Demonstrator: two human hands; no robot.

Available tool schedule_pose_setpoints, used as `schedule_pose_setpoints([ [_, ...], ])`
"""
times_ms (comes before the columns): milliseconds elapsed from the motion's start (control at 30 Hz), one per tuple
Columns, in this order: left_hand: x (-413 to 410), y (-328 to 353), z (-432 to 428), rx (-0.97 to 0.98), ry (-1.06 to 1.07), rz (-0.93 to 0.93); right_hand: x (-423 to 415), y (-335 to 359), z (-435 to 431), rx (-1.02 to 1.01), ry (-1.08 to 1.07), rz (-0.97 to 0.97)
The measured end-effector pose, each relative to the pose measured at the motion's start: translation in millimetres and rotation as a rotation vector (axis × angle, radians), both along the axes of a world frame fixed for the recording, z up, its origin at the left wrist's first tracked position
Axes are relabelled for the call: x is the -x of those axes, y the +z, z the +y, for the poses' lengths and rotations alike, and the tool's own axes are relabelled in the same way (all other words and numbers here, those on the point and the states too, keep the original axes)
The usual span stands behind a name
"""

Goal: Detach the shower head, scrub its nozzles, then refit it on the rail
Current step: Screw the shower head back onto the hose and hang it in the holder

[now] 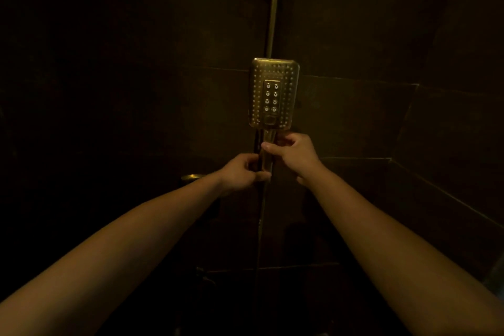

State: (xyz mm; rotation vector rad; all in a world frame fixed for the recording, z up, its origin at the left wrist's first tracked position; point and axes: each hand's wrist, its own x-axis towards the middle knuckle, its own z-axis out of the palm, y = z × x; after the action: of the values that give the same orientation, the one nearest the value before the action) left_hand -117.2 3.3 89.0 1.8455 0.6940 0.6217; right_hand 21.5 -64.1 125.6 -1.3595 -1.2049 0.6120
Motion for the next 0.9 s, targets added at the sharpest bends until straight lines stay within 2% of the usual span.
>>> schedule_pose_setpoints([
  [200,-16.8,21.2,14.9,0.109,0.006,-0.142,-12.4,31.8,16.0,-0.034,-0.036,-0.027],
  [500,-72.6,83.6,37.3,-0.021,0.029,-0.121,-69.5,95.4,35.1,-0.064,-0.016,-0.051],
  [900,-153.4,166.9,79.5,-0.212,0.202,-0.186,-151.7,182.4,87.3,-0.186,0.065,-0.097],
])
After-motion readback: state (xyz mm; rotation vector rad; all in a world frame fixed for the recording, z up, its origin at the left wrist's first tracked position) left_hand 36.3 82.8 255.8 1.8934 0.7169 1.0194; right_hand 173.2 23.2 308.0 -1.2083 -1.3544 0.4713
